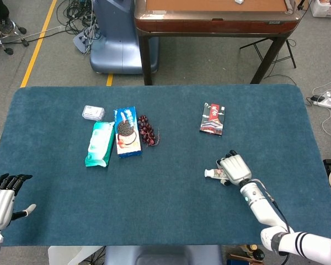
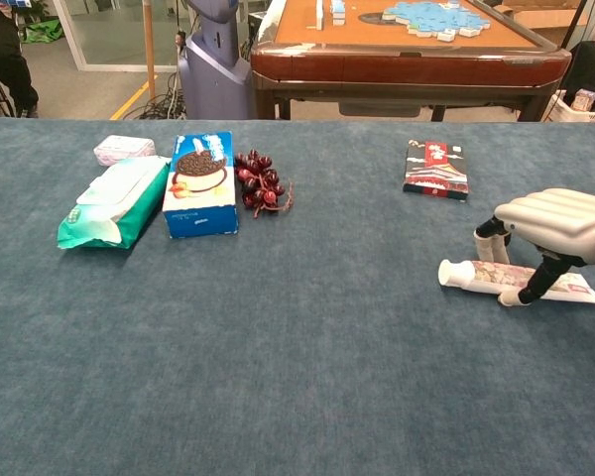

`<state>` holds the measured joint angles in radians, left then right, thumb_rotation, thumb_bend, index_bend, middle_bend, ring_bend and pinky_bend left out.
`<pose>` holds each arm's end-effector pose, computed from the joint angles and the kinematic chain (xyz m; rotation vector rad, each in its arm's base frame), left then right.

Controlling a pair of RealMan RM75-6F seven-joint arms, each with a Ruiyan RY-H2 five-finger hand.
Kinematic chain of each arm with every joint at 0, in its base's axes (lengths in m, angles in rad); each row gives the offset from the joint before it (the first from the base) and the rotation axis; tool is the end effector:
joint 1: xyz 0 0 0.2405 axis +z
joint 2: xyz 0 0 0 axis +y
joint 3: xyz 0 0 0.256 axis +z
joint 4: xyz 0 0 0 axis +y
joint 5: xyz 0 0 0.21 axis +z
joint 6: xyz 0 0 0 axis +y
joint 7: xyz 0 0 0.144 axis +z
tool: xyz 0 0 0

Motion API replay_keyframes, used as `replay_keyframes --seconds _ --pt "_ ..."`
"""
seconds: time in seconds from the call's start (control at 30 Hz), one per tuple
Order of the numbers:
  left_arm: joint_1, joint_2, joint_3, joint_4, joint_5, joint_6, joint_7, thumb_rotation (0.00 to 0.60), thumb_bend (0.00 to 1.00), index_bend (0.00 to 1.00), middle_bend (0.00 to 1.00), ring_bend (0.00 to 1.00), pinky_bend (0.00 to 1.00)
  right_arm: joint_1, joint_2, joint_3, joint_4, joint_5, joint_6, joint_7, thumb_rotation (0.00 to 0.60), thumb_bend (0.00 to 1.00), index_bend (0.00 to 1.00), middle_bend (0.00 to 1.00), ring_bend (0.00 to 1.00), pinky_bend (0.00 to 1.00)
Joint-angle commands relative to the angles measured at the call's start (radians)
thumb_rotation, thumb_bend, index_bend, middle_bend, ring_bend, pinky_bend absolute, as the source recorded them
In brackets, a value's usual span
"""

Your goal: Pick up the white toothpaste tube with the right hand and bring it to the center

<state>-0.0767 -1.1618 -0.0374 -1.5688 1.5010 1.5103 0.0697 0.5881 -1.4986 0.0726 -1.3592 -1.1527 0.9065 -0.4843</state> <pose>-0.3167 0.1762 0.1509 -1.3940 -0.8454 -0.8558 -0.2496 -0.3153 -0.0067 1.9132 -0.8134 0.5331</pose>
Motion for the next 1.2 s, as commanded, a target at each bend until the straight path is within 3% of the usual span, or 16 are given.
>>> replay_keyframes --seconds 0.03,0.67,1.0,1.2 --pt "0.0 0.001 0.0 -0.002 0.0 0.0 0.001 0.6 0.05 0.23 0.27 0.22 0.11 0.001 0.002 -0.002 -0.001 0.003 -0.003 0.003 0.6 0.32 0.52 0.5 0.33 0.18" --pt "-0.055 0.027 -0.009 -0.026 0.052 -0.042 0.013 0.6 0.05 0.23 0.27 0.22 0.11 0.048 0.07 -0.01 -0.059 0.002 -0.084 0.03 0.6 0.84 0.67 0.6 0.49 0.27" --pt "-0.171 0.084 -0.013 -0.051 0.121 -0.167 -0.083 0.6 0.05 0.23 0.29 0.28 0.15 0.119 0.17 0.025 -0.155 -0.023 -0.146 0.074 0.6 0.94 0.75 0.66 0.59 0.33" --pt "-0.251 0.093 -0.017 -0.03 0.178 -0.228 -0.113 0.6 0.06 0.23 0.37 0.41 0.24 0.163 0.224 0.042 -0.214 -0.081 -0.204 0.168 0.6 0.98 0.79 0.69 0.64 0.34"
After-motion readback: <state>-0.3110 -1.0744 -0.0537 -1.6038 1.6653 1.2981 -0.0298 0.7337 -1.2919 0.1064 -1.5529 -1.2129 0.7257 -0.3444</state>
